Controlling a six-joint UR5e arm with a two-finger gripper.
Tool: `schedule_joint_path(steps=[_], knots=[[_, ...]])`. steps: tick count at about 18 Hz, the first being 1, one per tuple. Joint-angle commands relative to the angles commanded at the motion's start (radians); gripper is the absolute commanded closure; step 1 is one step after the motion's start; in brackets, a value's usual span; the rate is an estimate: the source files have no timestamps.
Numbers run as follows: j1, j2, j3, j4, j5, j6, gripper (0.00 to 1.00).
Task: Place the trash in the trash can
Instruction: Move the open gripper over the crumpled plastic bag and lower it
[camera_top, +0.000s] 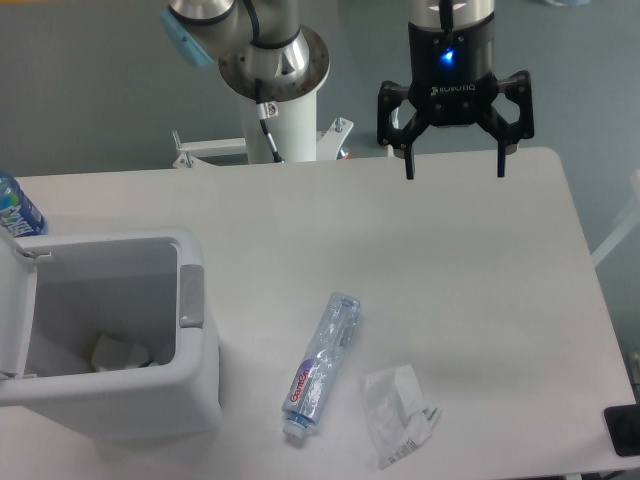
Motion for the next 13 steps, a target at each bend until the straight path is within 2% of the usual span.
schedule_joint_path(steps=[5, 7, 11, 13], knots=[[0.000, -0.003, -0.008, 0.023, 0.000, 0.000, 0.00], [-0.002, -0.005, -0.038, 0.076, -0.002, 0.002, 0.00], [-0.003, 0.021, -0.164, 0.224, 0.003, -0.059, 0.00], [-0.003, 0.021, -0.187, 0.251, 0.000, -0.104, 0.00]])
